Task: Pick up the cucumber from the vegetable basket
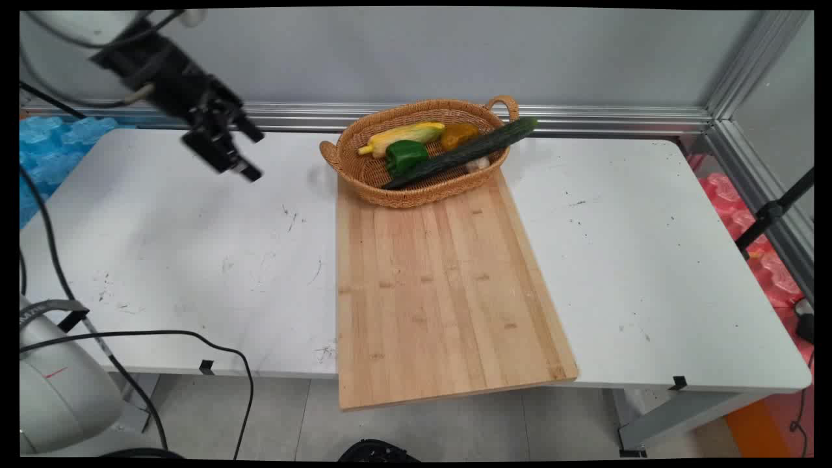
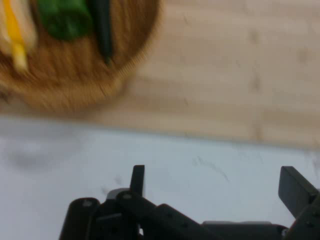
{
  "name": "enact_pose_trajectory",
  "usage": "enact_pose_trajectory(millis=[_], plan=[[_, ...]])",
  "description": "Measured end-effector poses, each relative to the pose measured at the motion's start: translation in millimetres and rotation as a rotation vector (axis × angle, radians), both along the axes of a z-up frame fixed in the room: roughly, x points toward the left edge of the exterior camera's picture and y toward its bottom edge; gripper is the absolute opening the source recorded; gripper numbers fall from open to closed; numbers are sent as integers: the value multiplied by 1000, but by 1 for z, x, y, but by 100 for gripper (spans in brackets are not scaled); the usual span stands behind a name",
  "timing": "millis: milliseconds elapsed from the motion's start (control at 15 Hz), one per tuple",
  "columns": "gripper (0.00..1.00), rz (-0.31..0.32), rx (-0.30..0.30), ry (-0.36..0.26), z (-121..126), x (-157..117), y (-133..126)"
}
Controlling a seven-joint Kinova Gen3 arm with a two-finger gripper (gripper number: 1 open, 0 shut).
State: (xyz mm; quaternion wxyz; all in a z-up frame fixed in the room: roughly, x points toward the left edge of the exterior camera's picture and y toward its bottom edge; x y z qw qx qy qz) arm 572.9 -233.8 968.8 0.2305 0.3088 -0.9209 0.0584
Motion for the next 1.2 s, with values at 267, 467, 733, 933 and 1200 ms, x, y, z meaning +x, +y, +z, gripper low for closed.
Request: enact_pose_trajectory(millis=[267,467,733,933,1200], plan=[[100,70,-43,45,-2,-23,-44],[100,109,-69,70,-8,-46,-80],[100,141,-100,94,-24,-80,-125],[100,145,-120,102,-42,-107,-156],[100,118,-137,78,-72,-141,-190]])
